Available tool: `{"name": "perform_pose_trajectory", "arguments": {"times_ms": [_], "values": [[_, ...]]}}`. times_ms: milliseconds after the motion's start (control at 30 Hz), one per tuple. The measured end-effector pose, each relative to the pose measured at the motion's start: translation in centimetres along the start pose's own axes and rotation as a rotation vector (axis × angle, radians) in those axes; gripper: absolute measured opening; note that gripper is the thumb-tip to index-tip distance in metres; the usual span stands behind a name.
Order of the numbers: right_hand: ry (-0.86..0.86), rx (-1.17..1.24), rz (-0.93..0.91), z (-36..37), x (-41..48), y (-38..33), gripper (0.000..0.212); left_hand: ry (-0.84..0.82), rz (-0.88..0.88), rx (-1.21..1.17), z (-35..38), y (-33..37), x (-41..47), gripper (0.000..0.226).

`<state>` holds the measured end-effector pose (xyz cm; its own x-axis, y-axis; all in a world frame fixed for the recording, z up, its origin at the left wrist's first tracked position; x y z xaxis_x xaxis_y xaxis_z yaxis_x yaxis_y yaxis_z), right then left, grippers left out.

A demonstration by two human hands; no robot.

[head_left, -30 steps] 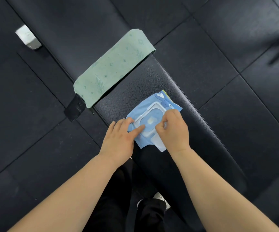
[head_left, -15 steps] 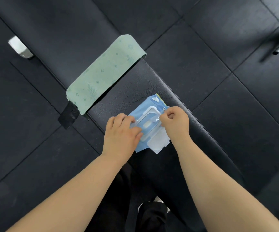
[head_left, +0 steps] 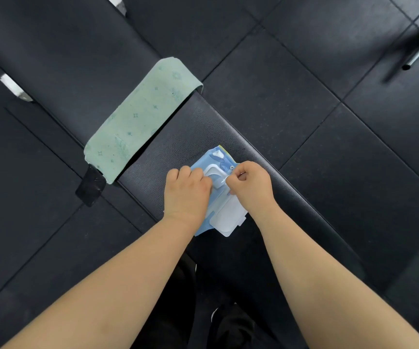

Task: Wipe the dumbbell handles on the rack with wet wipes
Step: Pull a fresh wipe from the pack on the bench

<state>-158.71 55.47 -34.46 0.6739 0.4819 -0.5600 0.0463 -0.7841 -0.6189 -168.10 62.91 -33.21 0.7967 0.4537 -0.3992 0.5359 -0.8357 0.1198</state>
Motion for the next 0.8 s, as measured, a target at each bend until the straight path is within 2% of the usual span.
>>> {"name": "perform_pose_trajectory", "arguments": {"times_ms": [100, 200, 300, 400, 567, 700, 800], "values": [[-0.004, -0.001, -0.002, 0.0, 0.0, 0.1, 0.025, -0.003, -0.036, -0.019, -0.7, 0.4, -0.3, 0.03], [-0.007, 0.01, -0.003, 0.2, 0.1, 0.3, 0.028, -0.039, -0.057, -0.046, -0.1, 0.3, -0.1, 0.013], [-0.012, -0.011, -0.017, 0.2, 0.1, 0.3, 0.027, -0.028, -0.08, -0.075, -0.8, 0.4, -0.1, 0.027], [-0.012, -0.019, -0.029, 0.2, 0.0, 0.2, 0.027, -0.077, -0.095, -0.225, 0.6, -0.3, -0.4, 0.014], [-0.026, -0.011, -0.039, 0.0, -0.1, 0.0, 0.028, -0.088, -0.029, -0.412, 0.4, -1.2, -0.6, 0.014], [-0.033, -0.012, -0.043, -0.2, -0.2, -0.2, 0.027, -0.141, -0.011, -0.471, 0.0, -1.7, -1.1, 0.012], [-0.035, -0.015, -0.035, -0.2, -0.3, -0.3, 0.027, -0.103, -0.031, -0.578, -0.3, -2.7, -2.0, 0.006]]}}
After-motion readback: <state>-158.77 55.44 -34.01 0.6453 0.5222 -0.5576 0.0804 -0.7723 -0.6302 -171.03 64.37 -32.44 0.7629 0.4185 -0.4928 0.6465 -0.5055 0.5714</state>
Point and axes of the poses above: each hand's wrist, its own x-axis towards the middle knuckle, its own z-axis out of the palm, y = z × x, the point moved 5 cm from there along x, towards the middle knuckle, and after that the axes turned 6 degrees about -x, right-handed, at the moved point
